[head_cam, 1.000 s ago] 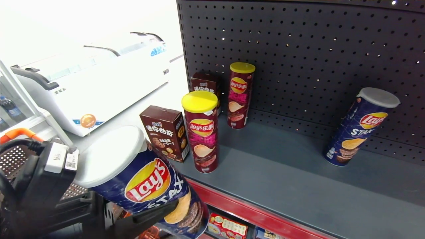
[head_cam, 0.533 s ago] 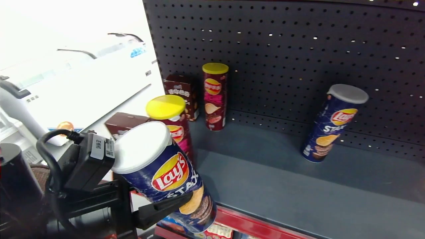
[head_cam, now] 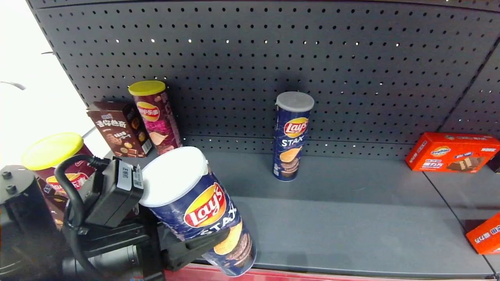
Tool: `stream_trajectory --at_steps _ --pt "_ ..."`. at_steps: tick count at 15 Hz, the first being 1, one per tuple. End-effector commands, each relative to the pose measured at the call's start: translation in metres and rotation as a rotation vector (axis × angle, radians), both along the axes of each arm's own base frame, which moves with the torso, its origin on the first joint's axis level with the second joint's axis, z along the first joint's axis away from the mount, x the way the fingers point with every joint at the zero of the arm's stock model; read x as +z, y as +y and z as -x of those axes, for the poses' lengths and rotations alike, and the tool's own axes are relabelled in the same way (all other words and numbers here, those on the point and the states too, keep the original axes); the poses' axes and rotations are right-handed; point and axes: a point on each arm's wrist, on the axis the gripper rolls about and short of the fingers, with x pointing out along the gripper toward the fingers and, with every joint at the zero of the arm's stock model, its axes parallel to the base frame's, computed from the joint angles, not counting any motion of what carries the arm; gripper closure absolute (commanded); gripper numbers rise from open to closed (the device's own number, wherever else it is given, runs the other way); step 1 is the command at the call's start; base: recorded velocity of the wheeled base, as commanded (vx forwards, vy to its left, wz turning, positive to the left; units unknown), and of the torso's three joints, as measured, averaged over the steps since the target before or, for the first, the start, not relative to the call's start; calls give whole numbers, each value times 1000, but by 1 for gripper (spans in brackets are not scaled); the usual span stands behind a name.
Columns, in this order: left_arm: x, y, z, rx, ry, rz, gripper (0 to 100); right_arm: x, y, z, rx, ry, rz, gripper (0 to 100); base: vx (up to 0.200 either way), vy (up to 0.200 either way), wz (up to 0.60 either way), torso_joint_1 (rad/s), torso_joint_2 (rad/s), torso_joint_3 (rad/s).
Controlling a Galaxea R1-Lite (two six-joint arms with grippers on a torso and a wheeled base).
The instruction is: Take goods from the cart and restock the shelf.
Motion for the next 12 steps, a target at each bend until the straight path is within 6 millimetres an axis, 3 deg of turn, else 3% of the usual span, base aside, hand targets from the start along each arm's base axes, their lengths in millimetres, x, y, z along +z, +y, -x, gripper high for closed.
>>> stream_trajectory --at_steps 1,12 --pt "1 1 0 4 -5 3 100 0 0 0 1 -1 1 0 0 0 0 0 0 0" --pt "0 3 0 11 -2 5 100 5 0 1 -3 -12 10 0 0 0 0 0 0 0"
